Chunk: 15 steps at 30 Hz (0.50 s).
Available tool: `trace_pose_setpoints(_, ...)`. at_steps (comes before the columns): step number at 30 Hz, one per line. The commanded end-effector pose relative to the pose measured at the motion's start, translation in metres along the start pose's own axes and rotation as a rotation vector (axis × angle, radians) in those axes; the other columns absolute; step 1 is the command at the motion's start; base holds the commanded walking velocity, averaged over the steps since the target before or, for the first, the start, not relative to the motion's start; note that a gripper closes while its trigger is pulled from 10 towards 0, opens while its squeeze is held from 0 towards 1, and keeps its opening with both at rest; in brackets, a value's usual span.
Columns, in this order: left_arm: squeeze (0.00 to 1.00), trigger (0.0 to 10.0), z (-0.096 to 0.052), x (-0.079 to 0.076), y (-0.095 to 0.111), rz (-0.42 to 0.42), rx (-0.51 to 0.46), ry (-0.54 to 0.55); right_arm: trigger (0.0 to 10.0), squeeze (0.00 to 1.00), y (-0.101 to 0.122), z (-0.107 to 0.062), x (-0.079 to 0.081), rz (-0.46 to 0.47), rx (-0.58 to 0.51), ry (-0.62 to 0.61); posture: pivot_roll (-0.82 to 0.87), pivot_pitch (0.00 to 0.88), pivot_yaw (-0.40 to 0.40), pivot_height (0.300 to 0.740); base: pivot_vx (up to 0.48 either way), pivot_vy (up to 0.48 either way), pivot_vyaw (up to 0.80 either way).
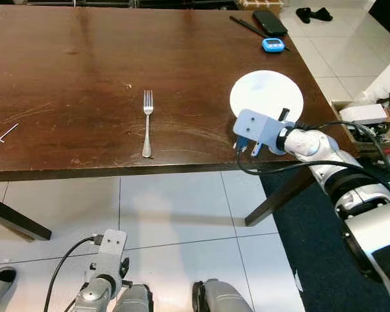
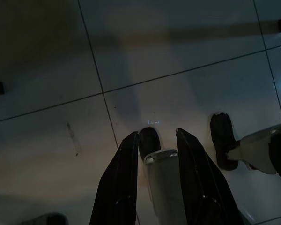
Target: Setting the table
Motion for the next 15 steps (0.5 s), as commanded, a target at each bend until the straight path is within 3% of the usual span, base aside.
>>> trace_pose_setpoints(1,0.00,10.0,-0.0026,-0.0016,-0.0116,-0.004,0.037,-0.005,10.0,0.00,0.0082,0.0034,0.0001,-0.008,-0.027,0.000,0.08,0.147,-0.029,0.740,0.000,0.000,0.00)
trace_pose_setpoints(8,0.00,10.0,-0.0024,-0.0005,-0.0089,-0.015,0.027,0.002,10.0,0.00,0.0113,0.0074,0.0051,-0.005,-0.030,-0.002,0.09,0.147,-0.039,0.740,0.000,0.000,0.00)
trace_pose_setpoints(13,0.00,10.0,-0.0032,0.0055,-0.0080,-0.031,0.020,0.020,10.0,0.00,0.0076,0.0040,-0.0021,0.025,-0.028,-0.029,0.09,0.147,-0.046,0.740,0.000,0.000,0.00)
trace_pose_setpoints(15,0.00,10.0,-0.0035,0.0070,-0.0083,-0.033,0.021,0.025,10.0,0.00,0.0168,0.0046,-0.0012,0.063,-0.083,-0.025,0.09,0.145,-0.041,0.740,0.000,0.000,0.00)
Point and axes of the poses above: a point about 5 cm out from each wrist's last joint towards the gripper, its own z axis pointing out of the wrist towards the gripper, its own y axis along the axis of the wrist's last joint, x = y × z, the point moved 6 cm from there along z, pointing out of the wrist towards the gripper, and after that the axes turned 2 degrees about -z, right-handed, at the moved point
